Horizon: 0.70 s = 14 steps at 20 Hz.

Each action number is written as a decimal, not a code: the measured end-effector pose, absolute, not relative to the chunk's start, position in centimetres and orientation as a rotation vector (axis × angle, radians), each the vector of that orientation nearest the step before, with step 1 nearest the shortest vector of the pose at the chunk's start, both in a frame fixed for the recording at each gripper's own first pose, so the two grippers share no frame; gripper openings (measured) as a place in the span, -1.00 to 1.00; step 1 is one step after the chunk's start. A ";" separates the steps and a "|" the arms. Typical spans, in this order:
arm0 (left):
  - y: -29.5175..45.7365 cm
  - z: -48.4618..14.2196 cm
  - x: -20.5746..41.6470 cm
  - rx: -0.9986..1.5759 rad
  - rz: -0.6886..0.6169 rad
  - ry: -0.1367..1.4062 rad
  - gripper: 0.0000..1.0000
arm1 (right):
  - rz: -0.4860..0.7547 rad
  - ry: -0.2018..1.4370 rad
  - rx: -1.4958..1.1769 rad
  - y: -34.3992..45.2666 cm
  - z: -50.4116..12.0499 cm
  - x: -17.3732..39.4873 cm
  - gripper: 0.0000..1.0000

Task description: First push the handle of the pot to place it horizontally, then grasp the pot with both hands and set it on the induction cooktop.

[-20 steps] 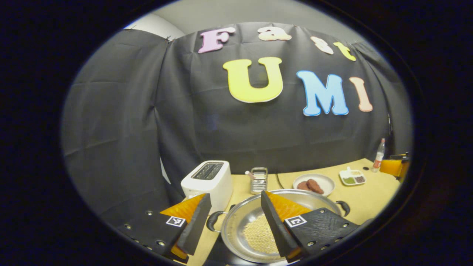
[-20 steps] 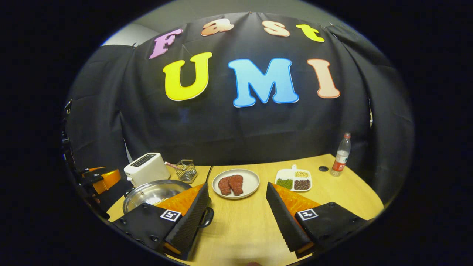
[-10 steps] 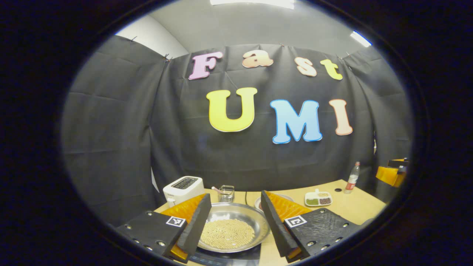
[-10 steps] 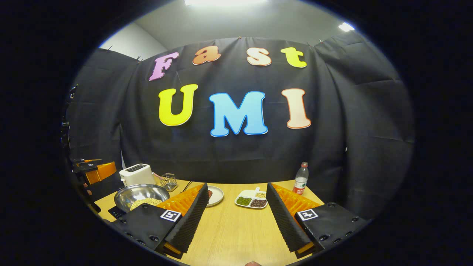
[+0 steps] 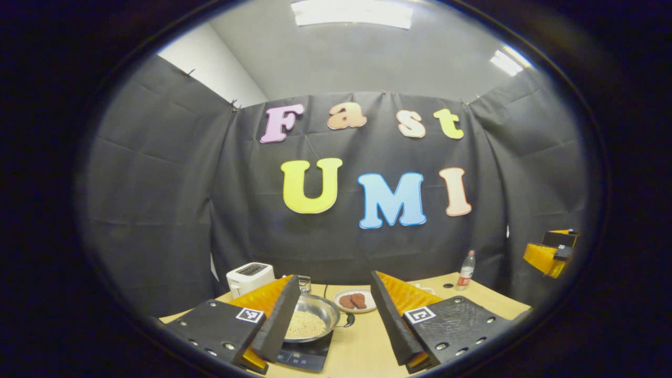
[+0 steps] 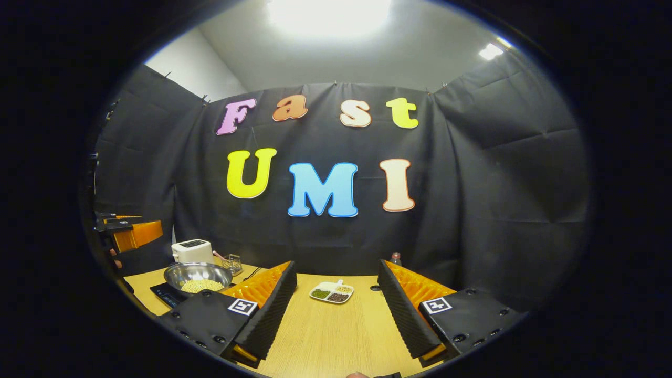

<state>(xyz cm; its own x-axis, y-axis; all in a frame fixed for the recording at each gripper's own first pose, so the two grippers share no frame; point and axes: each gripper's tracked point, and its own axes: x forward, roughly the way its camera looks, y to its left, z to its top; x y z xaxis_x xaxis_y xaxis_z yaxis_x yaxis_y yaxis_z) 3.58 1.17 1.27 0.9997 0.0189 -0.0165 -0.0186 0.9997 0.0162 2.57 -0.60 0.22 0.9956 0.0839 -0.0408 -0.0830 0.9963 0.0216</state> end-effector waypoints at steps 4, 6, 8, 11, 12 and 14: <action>1.7 1.9 0.3 0.033 0.015 0.003 0.58 | 0.062 0.036 0.015 -0.5 1.1 -0.5 0.96; 2.6 2.3 -1.2 0.041 0.024 -0.008 0.58 | 0.043 0.029 0.012 -0.4 1.4 -1.6 0.95; 3.4 3.0 -2.5 0.037 0.025 -0.029 0.59 | 0.025 0.017 0.009 -0.3 1.8 -2.9 0.96; 4.9 3.4 -4.1 0.036 0.035 -0.041 0.58 | 0.007 0.009 0.021 0.1 2.3 -4.4 0.96; 5.4 3.6 -4.5 0.037 0.037 -0.044 0.58 | 0.000 0.008 0.021 0.0 2.4 -4.8 0.96; 6.4 3.7 -5.6 0.043 0.048 -0.048 0.63 | -0.004 0.009 0.018 0.3 2.5 -5.4 0.96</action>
